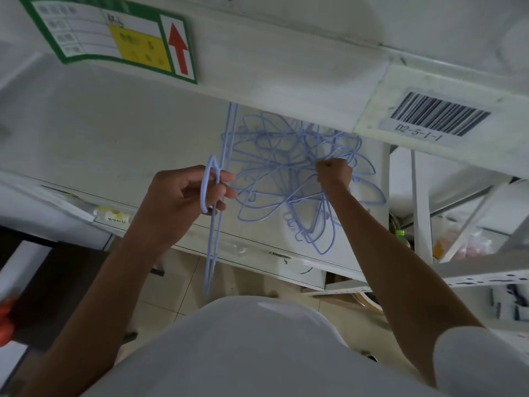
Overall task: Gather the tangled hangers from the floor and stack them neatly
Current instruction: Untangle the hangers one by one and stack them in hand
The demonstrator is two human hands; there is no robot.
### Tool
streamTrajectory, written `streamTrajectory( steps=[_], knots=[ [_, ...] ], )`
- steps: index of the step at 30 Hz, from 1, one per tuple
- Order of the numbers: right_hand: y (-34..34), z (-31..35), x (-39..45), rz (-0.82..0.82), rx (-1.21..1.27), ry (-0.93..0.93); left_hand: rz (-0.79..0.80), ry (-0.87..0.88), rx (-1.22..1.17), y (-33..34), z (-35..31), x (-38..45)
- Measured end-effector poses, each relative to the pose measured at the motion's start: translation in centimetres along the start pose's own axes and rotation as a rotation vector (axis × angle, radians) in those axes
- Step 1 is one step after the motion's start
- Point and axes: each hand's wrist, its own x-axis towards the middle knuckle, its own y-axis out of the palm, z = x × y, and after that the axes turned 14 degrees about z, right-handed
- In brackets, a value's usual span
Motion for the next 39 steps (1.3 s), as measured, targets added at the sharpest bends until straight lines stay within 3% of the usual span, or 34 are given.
streamTrajectory(
  steps=[5,9,13,18,22,25,32,39],
  knots=[
    [0.0,-0.3,-2.2,-0.091,-0.126,-0.024,0.088,-0.001,0.047,0.3,-0.5,0.6],
    [0.9,-0.7,-6.7,-0.155,0.077,-0.171,0.164,-0.005,0.044,0.7,-1.1,1.8],
    [4.5,-1.8,-13.6,0.029,0.298,-0.433,0.261,0.011,0.010,1.0,-1.5,2.8],
    [6.6,-1.9,-18.4,0.280,0.735,-0.175,0.259,0.055,-0.070,1.8,-1.0,4.0],
    [6.2,-2.2,-20.2,0.377,0.842,-0.138,0.207,0.028,-0.195,2.1,0.4,5.3],
    [5.7,-2.7,-20.9,0.425,0.947,-0.125,0.229,0.023,-0.113,1.8,1.8,6.6],
    [5.2,-3.7,-20.8,0.320,0.900,-0.219,0.261,-0.035,-0.029,2.0,4.7,9.3],
    [2.6,-2.0,-13.0,0.006,0.761,-0.144,0.316,-0.281,-0.172,4.2,7.0,10.5]
  ],
)
